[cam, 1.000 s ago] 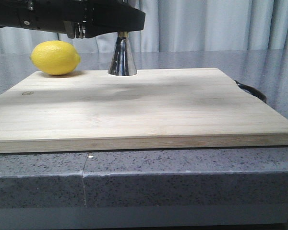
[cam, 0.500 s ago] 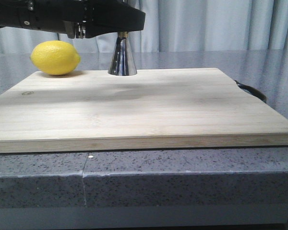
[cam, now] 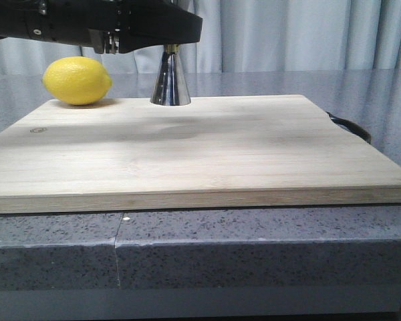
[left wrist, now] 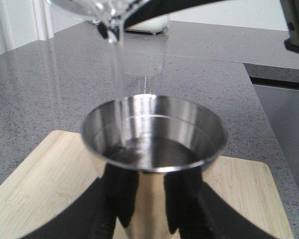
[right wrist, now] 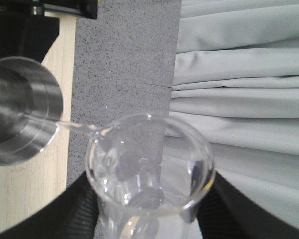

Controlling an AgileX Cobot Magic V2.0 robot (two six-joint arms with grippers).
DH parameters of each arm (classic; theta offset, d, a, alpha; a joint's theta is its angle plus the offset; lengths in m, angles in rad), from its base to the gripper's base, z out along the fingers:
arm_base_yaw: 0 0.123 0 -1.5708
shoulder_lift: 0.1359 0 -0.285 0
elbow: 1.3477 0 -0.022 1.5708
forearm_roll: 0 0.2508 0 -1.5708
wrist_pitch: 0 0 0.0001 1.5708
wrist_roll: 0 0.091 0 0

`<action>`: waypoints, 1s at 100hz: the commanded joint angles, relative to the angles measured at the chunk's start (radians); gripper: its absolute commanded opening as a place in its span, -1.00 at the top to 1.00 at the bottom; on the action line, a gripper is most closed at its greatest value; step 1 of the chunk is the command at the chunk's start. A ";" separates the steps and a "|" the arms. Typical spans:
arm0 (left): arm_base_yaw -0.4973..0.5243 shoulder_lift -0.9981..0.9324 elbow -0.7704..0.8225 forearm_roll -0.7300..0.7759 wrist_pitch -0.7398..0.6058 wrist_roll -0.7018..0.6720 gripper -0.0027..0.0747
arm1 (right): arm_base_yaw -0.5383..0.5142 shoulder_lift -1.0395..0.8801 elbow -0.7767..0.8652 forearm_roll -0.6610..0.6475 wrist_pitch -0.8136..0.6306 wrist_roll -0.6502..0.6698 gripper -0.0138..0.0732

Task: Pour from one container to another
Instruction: 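Tilt the beaker with the right gripper, pouring liquid into the jigger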

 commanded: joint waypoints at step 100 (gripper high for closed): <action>-0.008 -0.039 -0.033 -0.082 0.113 -0.008 0.44 | -0.122 -0.120 -0.032 0.250 0.014 0.566 -0.05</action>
